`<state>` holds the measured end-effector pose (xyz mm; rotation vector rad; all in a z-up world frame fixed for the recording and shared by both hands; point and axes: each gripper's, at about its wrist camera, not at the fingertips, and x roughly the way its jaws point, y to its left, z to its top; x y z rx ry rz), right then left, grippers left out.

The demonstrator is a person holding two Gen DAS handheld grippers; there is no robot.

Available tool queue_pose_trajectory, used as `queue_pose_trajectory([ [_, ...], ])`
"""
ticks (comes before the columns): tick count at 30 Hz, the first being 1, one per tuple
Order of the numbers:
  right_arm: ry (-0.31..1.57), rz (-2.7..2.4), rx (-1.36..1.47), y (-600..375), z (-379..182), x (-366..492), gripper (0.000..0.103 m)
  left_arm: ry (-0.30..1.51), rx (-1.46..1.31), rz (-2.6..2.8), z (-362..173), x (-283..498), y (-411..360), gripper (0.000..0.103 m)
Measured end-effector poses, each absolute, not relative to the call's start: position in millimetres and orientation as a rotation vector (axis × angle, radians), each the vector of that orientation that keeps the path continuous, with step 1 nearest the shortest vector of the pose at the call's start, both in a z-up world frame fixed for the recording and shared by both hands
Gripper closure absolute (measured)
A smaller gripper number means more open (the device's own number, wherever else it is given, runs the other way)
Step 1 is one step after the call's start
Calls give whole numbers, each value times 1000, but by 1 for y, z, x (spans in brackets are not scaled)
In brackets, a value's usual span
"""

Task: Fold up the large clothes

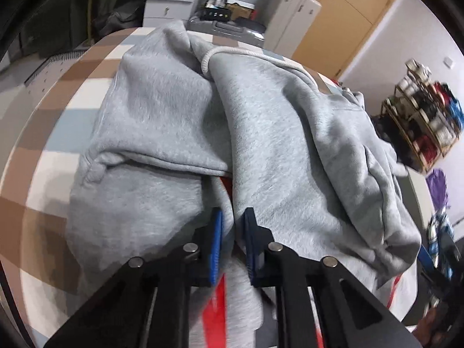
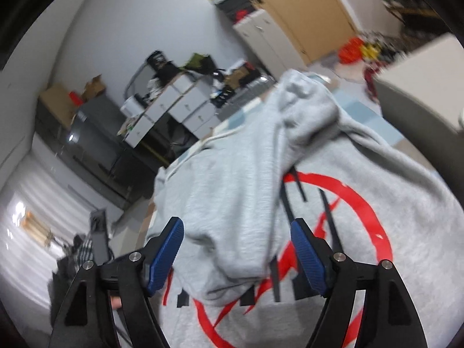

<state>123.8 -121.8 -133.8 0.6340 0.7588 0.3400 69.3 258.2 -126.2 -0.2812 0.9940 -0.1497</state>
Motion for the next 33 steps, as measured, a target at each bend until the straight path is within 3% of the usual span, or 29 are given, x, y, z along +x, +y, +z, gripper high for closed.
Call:
queue_pose_trajectory([
  [6, 835, 315, 657, -126, -155, 135, 26, 958, -239, -173, -112, 61, 256, 103],
  [11, 870, 334, 684, -125, -162, 140, 26, 938, -317, -197, -107, 67, 266, 103],
  [12, 871, 337, 688, -125, -162, 139, 26, 947, -338, -218, -105, 69, 265, 100],
  [14, 870, 343, 684, -123, -160, 139, 26, 965, -364, -239, -106, 72, 261, 74],
  [15, 867, 347, 676, -122, -159, 138, 26, 955, -386, -265, -107, 74, 257, 49],
  [16, 864, 349, 669, -121, -158, 138, 26, 941, -403, -268, -108, 75, 256, 36],
  [26, 858, 412, 634, -112, -149, 132, 26, 1068, -438, -356, -135, 90, 229, 36],
  [29, 860, 424, 630, -110, -149, 131, 26, 1064, -481, -334, -142, 93, 240, 56],
  [31, 862, 428, 630, -109, -149, 130, 26, 1094, -559, -349, -146, 94, 250, 99],
  [33, 865, 429, 629, -108, -150, 130, 25, 1094, -617, -371, -149, 92, 258, 99],
])
